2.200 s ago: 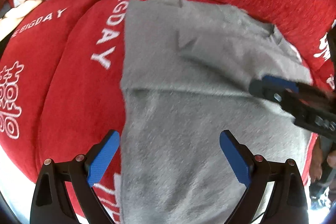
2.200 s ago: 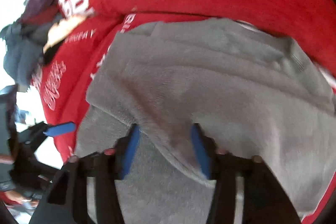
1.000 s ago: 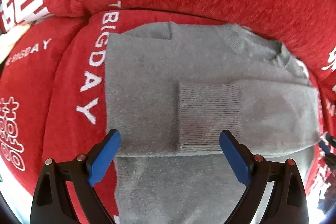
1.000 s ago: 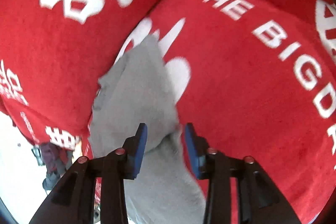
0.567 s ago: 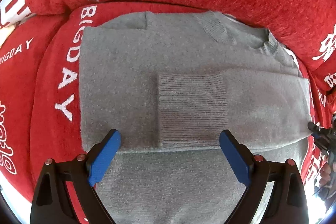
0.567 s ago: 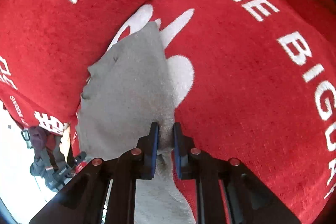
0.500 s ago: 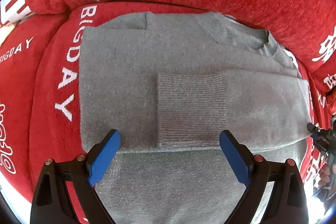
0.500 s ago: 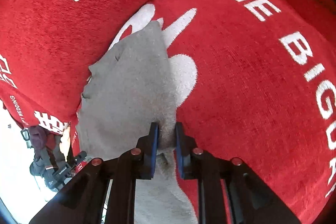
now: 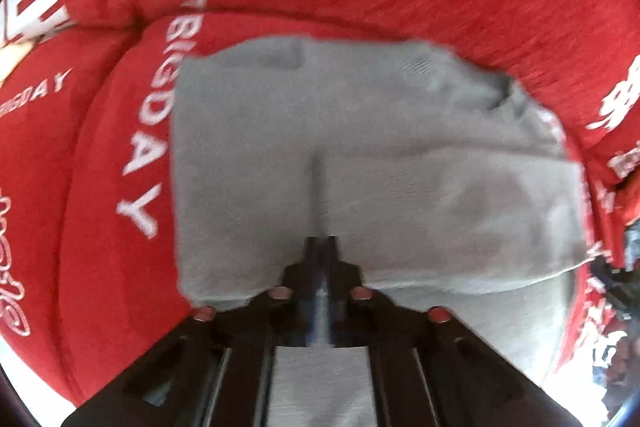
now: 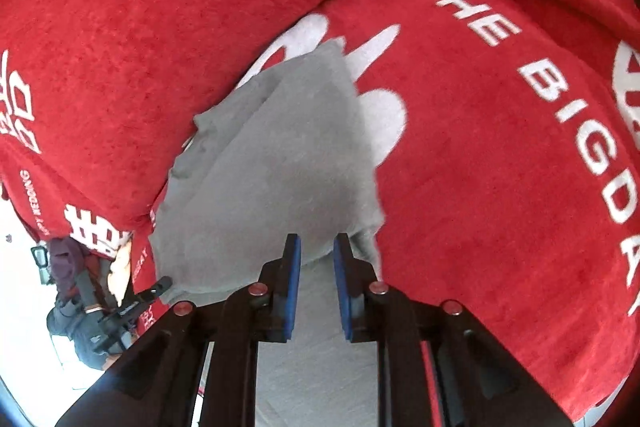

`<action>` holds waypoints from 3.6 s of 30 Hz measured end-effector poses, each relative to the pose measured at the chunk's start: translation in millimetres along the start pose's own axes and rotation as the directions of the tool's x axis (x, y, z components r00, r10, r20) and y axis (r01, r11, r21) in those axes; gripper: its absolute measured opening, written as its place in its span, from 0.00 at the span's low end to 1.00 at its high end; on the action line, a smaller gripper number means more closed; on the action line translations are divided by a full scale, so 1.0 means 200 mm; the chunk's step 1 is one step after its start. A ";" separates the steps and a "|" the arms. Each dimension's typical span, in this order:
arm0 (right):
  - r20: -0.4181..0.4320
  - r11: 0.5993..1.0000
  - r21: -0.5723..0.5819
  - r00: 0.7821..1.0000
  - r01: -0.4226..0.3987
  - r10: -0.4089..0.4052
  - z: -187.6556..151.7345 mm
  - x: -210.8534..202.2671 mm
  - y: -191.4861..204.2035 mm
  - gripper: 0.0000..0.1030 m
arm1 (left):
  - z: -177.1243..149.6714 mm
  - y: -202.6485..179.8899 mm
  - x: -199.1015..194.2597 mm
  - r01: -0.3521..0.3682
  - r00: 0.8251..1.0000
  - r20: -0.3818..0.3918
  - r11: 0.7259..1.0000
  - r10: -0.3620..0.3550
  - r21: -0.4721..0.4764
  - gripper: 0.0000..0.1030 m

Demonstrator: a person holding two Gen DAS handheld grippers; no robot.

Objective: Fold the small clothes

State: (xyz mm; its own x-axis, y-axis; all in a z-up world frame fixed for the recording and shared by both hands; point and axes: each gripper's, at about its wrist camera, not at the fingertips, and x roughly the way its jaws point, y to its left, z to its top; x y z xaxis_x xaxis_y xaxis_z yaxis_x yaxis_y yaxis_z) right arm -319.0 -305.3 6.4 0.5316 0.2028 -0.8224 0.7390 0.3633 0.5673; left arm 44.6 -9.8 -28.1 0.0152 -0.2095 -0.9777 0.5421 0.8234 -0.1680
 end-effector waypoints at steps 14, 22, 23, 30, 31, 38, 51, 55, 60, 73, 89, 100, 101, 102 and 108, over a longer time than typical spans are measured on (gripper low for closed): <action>-0.293 0.963 -0.134 0.937 -0.235 0.188 -0.33 0.48 0.60 0.58 | -0.12 0.24 -0.14 -0.109 0.994 0.016 0.988 0.111 -0.106 0.08; -0.400 0.931 0.064 0.846 -0.358 0.353 -0.52 1.04 0.91 0.58 | -0.24 0.41 -0.19 -0.180 0.983 0.007 0.968 0.184 -0.174 1.00; -0.405 0.930 0.083 0.841 -0.357 0.359 -0.54 1.10 0.95 0.58 | -0.25 0.42 -0.19 -0.190 0.981 -0.001 0.966 0.193 -0.173 1.00; -0.379 0.925 0.131 0.844 -0.357 0.380 -0.56 1.27 1.10 0.08 | -0.39 0.58 -0.19 -0.244 0.970 -0.032 0.953 0.242 -0.180 1.00; -0.387 0.924 0.137 0.839 -0.357 0.382 -0.57 1.29 1.11 0.06 | -0.41 0.59 -0.19 -0.246 0.969 -0.033 0.951 0.244 -0.186 1.00; -0.434 0.953 -0.045 0.865 -0.301 0.253 -0.67 1.34 1.22 0.06 | -0.51 0.64 -0.12 -0.223 0.975 -0.060 0.956 0.215 -0.193 1.00; -0.431 0.953 -0.237 0.900 -0.187 0.069 -0.70 0.91 1.08 0.62 | -0.47 0.57 -0.27 -0.163 0.987 -0.011 0.976 0.163 -0.147 1.00; -0.388 0.962 -0.240 0.921 -0.133 0.031 -0.65 0.71 0.92 0.62 | -0.45 0.43 -0.28 -0.155 0.988 -0.013 0.982 0.155 -0.108 1.00; -0.336 0.975 -0.212 0.942 -0.062 -0.013 -0.59 0.53 0.71 0.62 | -0.45 0.24 -0.30 -0.135 0.991 -0.005 0.989 0.135 -0.061 1.00; 0.056 0.984 0.093 0.986 0.153 -0.159 0.00 0.03 0.03 0.43 | -0.42 -0.05 -0.22 -0.092 0.995 -0.034 0.996 0.092 -0.004 1.00; -0.079 0.998 -0.045 0.996 0.049 -0.052 -0.12 -0.04 0.00 0.53 | -0.39 -0.31 -0.13 -0.128 0.988 -0.085 0.991 0.131 0.043 1.00; -0.241 0.980 -0.184 0.970 -0.074 0.028 -0.31 0.07 0.08 0.53 | -0.56 -0.37 -0.17 -0.144 0.985 -0.097 0.989 0.145 0.012 1.00; -0.256 0.977 -0.196 0.966 -0.082 0.030 -0.32 0.08 0.08 0.53 | -0.60 -0.36 -0.18 -0.141 0.985 -0.100 0.990 0.141 0.013 1.00; -0.268 0.974 -0.206 0.963 -0.093 0.035 -0.35 0.07 0.08 0.53 | -0.62 -0.36 -0.18 -0.139 0.985 -0.104 0.990 0.139 0.014 1.00; -0.342 0.962 -0.243 0.939 -0.125 0.036 -0.53 0.09 0.06 0.54 | -0.86 -0.22 -0.22 -0.108 0.984 -0.140 0.993 0.113 0.039 1.00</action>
State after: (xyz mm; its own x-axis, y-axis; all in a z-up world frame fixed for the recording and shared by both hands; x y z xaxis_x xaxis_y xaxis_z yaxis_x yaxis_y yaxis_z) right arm -344.5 -199.9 -5.6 0.3839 0.5143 -0.7669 0.5436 0.5455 0.6379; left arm -124.1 53.9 -0.1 -0.0414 -0.0398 -0.9984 0.5695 0.8201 -0.0563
